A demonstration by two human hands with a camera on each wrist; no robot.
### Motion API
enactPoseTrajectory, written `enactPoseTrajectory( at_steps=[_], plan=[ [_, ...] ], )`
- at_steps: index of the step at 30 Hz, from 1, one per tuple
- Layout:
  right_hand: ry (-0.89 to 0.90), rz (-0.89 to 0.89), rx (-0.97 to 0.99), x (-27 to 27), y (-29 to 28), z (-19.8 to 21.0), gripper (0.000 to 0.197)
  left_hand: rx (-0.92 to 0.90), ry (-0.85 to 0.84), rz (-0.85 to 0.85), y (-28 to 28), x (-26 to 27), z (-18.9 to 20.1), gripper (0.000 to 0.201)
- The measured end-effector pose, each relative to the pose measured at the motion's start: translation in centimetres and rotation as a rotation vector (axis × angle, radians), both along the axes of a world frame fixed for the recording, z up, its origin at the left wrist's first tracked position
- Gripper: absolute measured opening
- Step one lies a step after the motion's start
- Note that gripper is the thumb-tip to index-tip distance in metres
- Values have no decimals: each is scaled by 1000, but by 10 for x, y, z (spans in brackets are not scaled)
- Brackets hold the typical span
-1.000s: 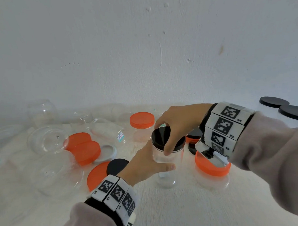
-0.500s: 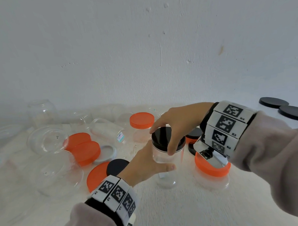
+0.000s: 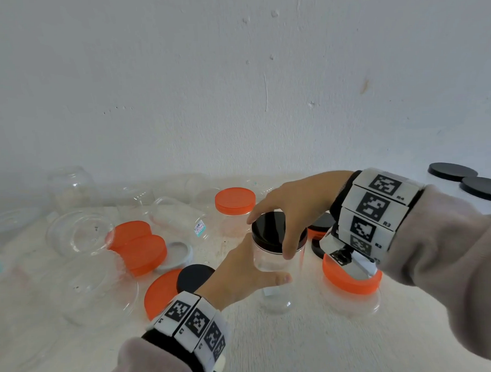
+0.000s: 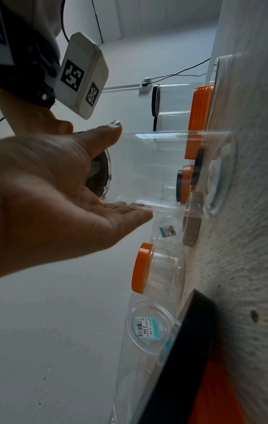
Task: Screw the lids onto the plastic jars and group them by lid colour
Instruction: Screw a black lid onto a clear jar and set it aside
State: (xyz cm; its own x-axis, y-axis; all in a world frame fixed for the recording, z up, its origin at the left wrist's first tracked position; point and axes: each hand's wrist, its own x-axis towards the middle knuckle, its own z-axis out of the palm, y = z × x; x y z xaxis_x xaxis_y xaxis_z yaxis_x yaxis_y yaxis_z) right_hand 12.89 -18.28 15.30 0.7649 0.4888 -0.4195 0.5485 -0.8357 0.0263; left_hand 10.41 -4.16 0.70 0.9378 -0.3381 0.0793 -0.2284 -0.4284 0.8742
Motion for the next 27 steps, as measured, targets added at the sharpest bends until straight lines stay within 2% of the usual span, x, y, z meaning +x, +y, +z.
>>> enactPoseTrajectory(
  at_steps=[9, 13, 15, 18, 23, 27],
  plan=[
    [-126, -120, 67, 0, 2, -11, 72, -17, 11, -8, 0, -1, 1, 85],
    [-23, -78, 30, 0, -1, -3, 82, -23, -3, 2, 0, -1, 0, 86],
    [13, -42, 22, 1, -2, 1, 81, -16, -4, 1, -1, -1, 1, 86],
    [4, -33, 62, 3, -2, 1, 76, -12, -12, -9, -1, -2, 2, 86],
    [-78, -114, 100, 3, 0, -8, 67, -19, -12, -13, -1, -1, 1, 85],
    [-46, -138, 83, 3, -3, -9, 70, -24, -11, -8, -1, -1, 0, 78]
  ],
)
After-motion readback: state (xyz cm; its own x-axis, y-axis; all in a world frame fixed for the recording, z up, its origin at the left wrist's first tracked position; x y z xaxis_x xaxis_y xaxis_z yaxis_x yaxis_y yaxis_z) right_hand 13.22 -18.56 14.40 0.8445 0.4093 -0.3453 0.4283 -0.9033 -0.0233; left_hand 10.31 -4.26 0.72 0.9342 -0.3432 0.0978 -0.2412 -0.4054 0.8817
